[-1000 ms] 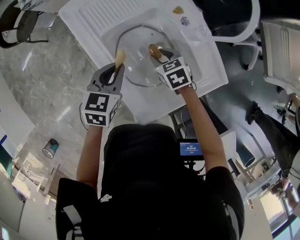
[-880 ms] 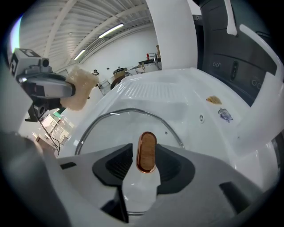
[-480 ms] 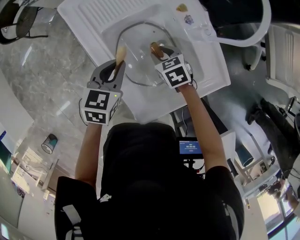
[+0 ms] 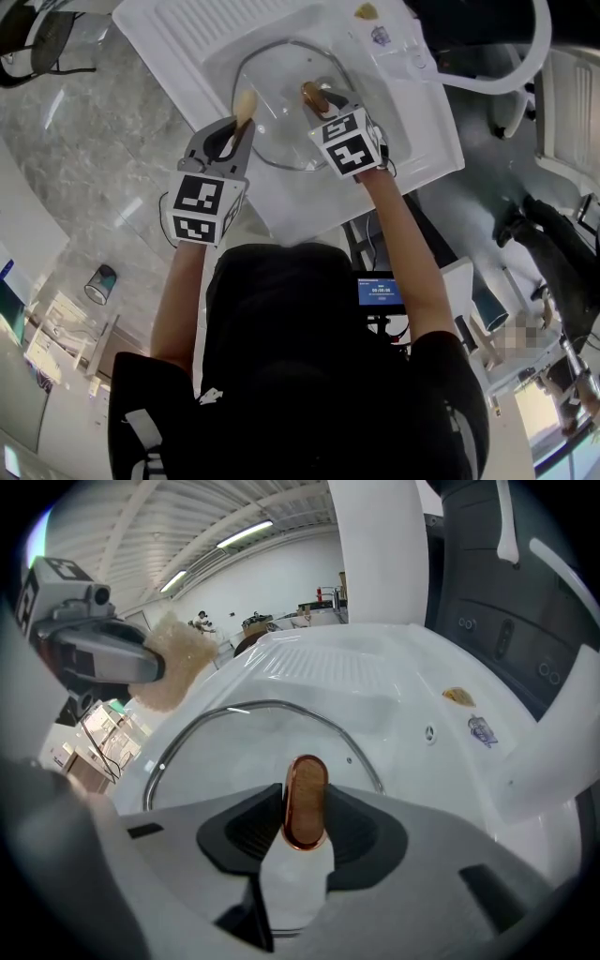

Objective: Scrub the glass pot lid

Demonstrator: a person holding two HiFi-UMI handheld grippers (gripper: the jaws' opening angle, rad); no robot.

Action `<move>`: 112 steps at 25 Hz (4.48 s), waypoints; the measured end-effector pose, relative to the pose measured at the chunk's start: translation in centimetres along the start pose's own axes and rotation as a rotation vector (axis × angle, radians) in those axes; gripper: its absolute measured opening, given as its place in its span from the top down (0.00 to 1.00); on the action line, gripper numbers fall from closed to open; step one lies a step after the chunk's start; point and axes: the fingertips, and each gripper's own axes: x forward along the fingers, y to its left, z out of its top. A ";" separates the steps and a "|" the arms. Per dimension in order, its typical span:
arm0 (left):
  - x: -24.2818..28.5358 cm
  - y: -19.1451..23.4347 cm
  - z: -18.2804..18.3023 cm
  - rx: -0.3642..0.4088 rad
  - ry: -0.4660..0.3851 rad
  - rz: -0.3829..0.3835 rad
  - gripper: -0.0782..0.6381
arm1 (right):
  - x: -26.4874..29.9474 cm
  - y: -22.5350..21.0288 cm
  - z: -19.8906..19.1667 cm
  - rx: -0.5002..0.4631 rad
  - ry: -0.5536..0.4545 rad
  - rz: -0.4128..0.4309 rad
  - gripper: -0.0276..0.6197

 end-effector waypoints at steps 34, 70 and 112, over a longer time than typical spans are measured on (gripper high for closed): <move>7.2 1.8 -2.1 0.860 0.362 -0.185 0.87 | 0.0 0.2 0.1 -0.045 0.067 0.071 0.77; 9.8 1.8 -4.2 0.969 0.496 -0.273 0.87 | 0.0 0.2 0.1 -0.049 0.064 0.090 0.77; 2.2 -5.3 -10.2 0.964 0.536 -0.361 0.86 | -0.2 0.1 0.2 -0.056 0.068 0.097 0.77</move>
